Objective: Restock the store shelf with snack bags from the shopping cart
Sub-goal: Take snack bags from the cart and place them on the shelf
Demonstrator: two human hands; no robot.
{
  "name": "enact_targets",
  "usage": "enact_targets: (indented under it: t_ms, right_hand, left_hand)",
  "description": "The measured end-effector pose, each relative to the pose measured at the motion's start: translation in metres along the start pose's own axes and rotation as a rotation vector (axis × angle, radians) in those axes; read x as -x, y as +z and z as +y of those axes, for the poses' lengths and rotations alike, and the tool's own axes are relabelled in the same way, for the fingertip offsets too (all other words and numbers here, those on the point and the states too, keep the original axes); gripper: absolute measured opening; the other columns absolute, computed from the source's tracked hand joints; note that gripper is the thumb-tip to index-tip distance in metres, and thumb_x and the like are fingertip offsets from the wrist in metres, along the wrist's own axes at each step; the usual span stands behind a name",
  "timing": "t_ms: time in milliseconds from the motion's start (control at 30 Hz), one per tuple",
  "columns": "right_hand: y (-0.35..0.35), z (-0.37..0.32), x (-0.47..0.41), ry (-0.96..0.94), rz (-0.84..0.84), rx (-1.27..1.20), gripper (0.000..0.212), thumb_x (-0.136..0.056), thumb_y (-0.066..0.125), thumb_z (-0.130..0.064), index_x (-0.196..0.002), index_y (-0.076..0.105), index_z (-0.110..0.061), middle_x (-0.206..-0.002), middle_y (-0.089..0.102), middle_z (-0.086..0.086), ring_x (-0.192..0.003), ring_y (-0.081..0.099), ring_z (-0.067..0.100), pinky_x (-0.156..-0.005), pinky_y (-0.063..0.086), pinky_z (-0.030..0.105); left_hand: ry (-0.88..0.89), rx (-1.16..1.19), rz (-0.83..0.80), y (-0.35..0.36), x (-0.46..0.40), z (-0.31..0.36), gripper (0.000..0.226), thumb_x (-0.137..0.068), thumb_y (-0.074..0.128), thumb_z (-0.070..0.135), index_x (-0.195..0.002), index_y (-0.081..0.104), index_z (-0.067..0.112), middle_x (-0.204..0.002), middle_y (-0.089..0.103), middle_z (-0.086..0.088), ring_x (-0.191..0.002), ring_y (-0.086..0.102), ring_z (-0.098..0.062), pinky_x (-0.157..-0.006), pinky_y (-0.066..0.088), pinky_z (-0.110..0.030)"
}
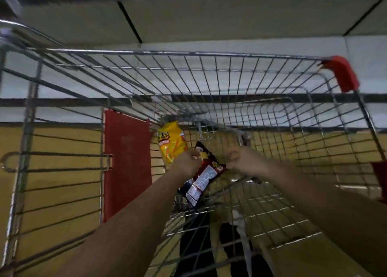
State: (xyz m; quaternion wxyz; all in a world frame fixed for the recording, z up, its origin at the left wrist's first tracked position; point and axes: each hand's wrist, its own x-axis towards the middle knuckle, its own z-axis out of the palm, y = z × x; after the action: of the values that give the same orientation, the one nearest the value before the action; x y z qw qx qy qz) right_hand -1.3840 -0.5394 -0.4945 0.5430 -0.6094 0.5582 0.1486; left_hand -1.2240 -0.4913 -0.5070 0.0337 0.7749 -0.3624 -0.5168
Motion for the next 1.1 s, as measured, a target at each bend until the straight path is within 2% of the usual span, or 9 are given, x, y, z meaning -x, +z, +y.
enact_targets:
  t_ms: [67, 167, 300, 400, 500, 633, 900, 1000, 1100]
  right_hand:
    - [0.006, 0.007, -0.019, 0.031, -0.004, 0.012, 0.047, -0.086, 0.063, -0.019, -0.13, 0.05, -0.007, -0.129, 0.055, 0.01, -0.115, 0.053, 0.023, -0.092, 0.042, 0.028]
    - [0.017, 0.016, -0.049, 0.067, -0.008, 0.022, 0.04, -0.086, 0.061, -0.015, -0.125, 0.056, -0.005, -0.122, 0.06, 0.013, -0.108, 0.057, 0.026, -0.086, 0.045, 0.029]
    - [0.041, 0.032, -0.087, 0.145, -0.008, 0.06, 0.035, -0.088, 0.058, -0.015, -0.12, 0.057, 0.0, -0.118, 0.061, 0.016, -0.095, 0.058, 0.025, -0.06, 0.04, 0.023]
    - [0.06, 0.047, -0.111, 0.199, 0.009, 0.04, 0.041, -0.088, 0.059, -0.019, -0.124, 0.054, -0.001, -0.121, 0.059, 0.017, -0.103, 0.059, 0.028, -0.083, 0.05, 0.033]
    - [0.072, 0.054, -0.123, 0.234, 0.025, -0.043, 0.038, -0.088, 0.058, -0.018, -0.12, 0.055, 0.003, -0.116, 0.061, 0.021, -0.098, 0.059, 0.029, -0.078, 0.047, 0.032]
    - [0.082, 0.059, -0.134, 0.291, 0.056, -0.124, 0.058, -0.083, 0.064, -0.029, -0.131, 0.046, -0.001, -0.129, 0.052, 0.019, -0.122, 0.046, 0.035, -0.103, 0.04, 0.045]
    - [0.065, 0.063, -0.132, 0.228, -0.068, -0.005, 0.046, -0.084, 0.065, -0.033, -0.118, 0.062, -0.001, -0.118, 0.063, 0.016, -0.105, 0.06, 0.027, -0.09, 0.048, 0.033]
    - [0.074, 0.059, -0.132, 0.182, -0.112, 0.089, 0.046, -0.083, 0.067, -0.025, -0.12, 0.058, 0.001, -0.118, 0.061, 0.014, -0.107, 0.058, 0.028, -0.084, 0.047, 0.029]
    - [0.077, 0.06, -0.132, 0.115, -0.094, 0.246, 0.042, -0.083, 0.067, -0.03, -0.113, 0.059, -0.002, -0.108, 0.063, 0.012, -0.097, 0.058, 0.024, -0.067, 0.04, 0.023]
  left_hand:
    - [0.001, -0.07, -0.024, 0.009, -0.016, -0.009, 0.036, -0.098, 0.047, 0.019, -0.131, 0.052, 0.006, -0.132, 0.055, -0.017, -0.112, 0.055, -0.03, -0.074, 0.044, -0.024]
    - [0.023, -0.153, -0.084, 0.021, -0.037, -0.019, 0.034, -0.099, 0.045, 0.016, -0.127, 0.053, 0.0, -0.129, 0.055, -0.018, -0.116, 0.054, -0.032, -0.074, 0.042, -0.021]
    - [0.013, -0.235, -0.165, 0.034, -0.059, -0.033, 0.049, -0.097, 0.047, 0.02, -0.143, 0.035, 0.01, -0.135, 0.051, -0.018, -0.118, 0.053, -0.033, -0.09, 0.044, -0.031]
    - [0.06, -0.311, -0.201, 0.041, -0.072, -0.038, 0.062, -0.096, 0.049, 0.021, -0.15, 0.02, 0.01, -0.144, 0.044, -0.016, -0.125, 0.048, -0.033, -0.092, 0.042, -0.03]
    - [0.066, -0.355, -0.212, 0.044, -0.082, -0.04, 0.067, -0.095, 0.052, 0.025, -0.15, 0.017, 0.009, -0.145, 0.042, -0.018, -0.127, 0.045, -0.034, -0.094, 0.041, -0.032]
    - [0.06, -0.405, -0.219, 0.046, -0.09, -0.042, 0.071, -0.092, 0.058, 0.025, -0.148, 0.018, 0.008, -0.143, 0.04, -0.019, -0.126, 0.046, -0.034, -0.094, 0.042, -0.033]
    - [0.063, -0.493, -0.239, 0.05, -0.09, -0.041, 0.083, -0.089, 0.064, 0.026, -0.151, 0.011, 0.009, -0.156, 0.021, -0.014, -0.139, 0.031, -0.03, -0.105, 0.035, -0.034]
    - [0.051, -0.468, -0.24, 0.049, -0.089, -0.04, 0.082, -0.087, 0.066, 0.024, -0.15, 0.014, 0.01, -0.154, 0.026, -0.012, -0.137, 0.035, -0.028, -0.103, 0.037, -0.032]
    - [0.049, -0.415, -0.236, 0.048, -0.087, -0.039, 0.084, -0.085, 0.068, 0.02, -0.15, 0.015, 0.01, -0.15, 0.032, -0.011, -0.134, 0.038, -0.028, -0.1, 0.039, -0.031]
